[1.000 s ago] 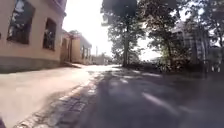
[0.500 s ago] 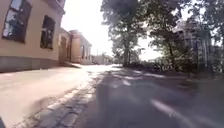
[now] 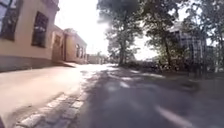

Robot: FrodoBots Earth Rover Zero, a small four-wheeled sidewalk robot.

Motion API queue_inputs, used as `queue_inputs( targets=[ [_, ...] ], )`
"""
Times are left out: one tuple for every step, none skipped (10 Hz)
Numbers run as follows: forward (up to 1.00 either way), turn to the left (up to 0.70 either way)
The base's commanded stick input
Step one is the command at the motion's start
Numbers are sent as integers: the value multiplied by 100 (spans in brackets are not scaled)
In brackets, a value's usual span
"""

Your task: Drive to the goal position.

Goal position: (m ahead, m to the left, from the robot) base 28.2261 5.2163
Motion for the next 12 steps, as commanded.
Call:
queue_inputs(
  targets=[
    [85, 0],
    [85, 0],
    [85, 0],
    [85, 0],
    [85, 0],
    [85, 0],
    [85, 0],
    [85, 0],
    [85, 0],
    [85, 0],
    [85, 0],
    [85, 0]
  ],
)
